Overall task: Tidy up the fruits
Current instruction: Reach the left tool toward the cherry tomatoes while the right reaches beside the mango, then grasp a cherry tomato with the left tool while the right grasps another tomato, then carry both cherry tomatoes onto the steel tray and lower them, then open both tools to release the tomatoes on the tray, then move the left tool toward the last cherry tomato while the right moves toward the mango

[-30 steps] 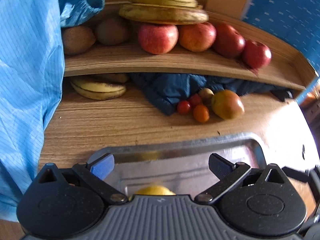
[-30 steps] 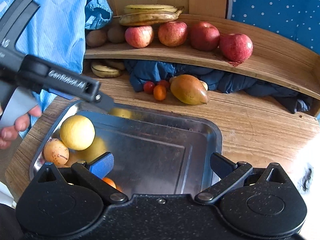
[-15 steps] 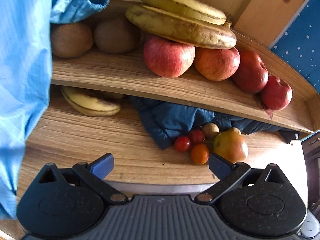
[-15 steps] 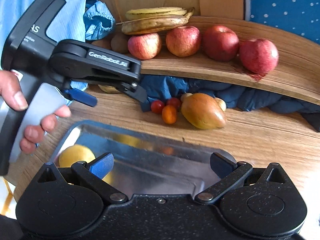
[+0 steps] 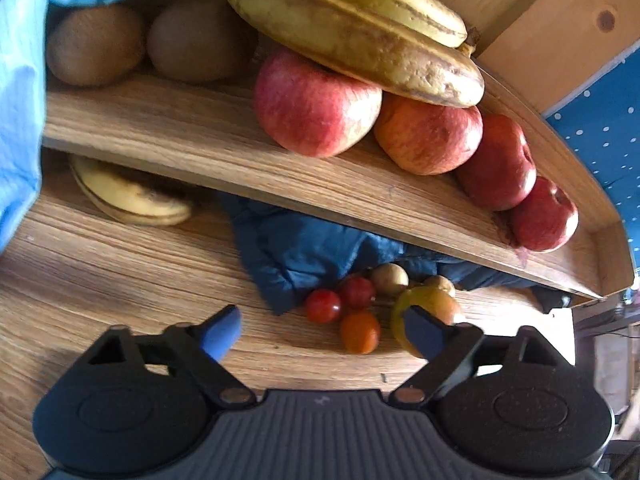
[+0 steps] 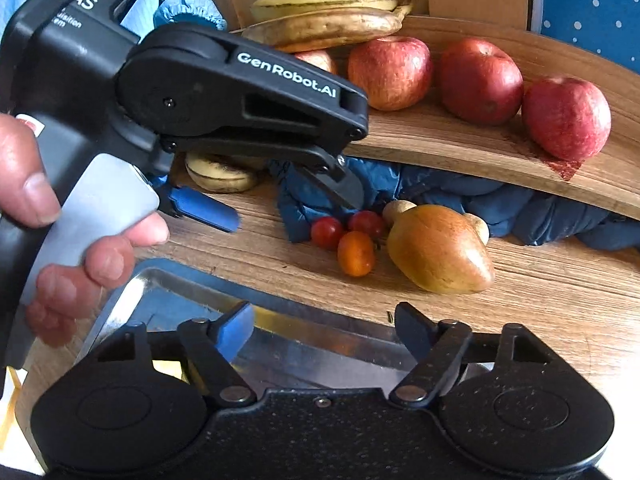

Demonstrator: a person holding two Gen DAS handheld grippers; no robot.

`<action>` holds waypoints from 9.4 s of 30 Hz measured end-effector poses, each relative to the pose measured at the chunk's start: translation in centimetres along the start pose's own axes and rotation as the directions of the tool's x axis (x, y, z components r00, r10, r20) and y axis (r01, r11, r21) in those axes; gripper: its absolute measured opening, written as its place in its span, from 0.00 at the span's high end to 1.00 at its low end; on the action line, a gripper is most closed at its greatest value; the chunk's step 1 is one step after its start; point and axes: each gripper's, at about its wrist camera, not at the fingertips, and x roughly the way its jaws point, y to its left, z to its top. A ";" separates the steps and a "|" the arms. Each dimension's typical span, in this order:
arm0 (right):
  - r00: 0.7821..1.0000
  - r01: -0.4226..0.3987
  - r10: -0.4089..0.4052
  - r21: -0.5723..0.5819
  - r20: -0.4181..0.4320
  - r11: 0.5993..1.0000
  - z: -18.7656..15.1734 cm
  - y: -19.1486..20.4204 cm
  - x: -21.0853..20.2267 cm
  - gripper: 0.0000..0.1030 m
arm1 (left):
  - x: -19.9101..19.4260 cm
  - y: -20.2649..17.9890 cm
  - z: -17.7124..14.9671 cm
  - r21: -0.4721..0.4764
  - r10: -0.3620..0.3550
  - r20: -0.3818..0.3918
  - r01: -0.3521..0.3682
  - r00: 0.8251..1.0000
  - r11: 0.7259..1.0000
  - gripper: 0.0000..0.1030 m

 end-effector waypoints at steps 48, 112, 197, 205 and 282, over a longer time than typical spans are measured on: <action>0.996 0.074 -0.078 0.092 0.043 0.993 1.6 -1.7 2.9 0.73 | 2.0 1.9 1.7 -0.145 -0.011 -0.060 0.002 0.998 0.989 0.69; 0.950 0.262 -0.296 0.255 0.101 0.931 -8.2 3.9 -7.6 0.74 | -4.0 0.7 -8.7 0.180 -0.139 -0.166 0.169 0.976 0.969 0.80; 0.968 0.244 -0.252 0.185 0.019 0.952 -14.4 9.9 -11.1 0.35 | -12.2 4.4 -13.7 0.568 -0.167 -0.153 0.225 0.974 0.791 0.03; 0.970 0.240 -0.245 0.180 0.003 0.954 -14.4 10.1 -11.8 0.10 | -13.7 7.3 -14.4 0.667 -0.196 -0.188 0.272 0.962 0.694 0.00; 0.985 0.173 -0.172 -0.156 0.016 0.973 -2.0 -6.0 -6.0 0.01 | 0.5 -3.3 -3.9 0.401 0.197 0.102 -0.222 0.975 0.889 0.01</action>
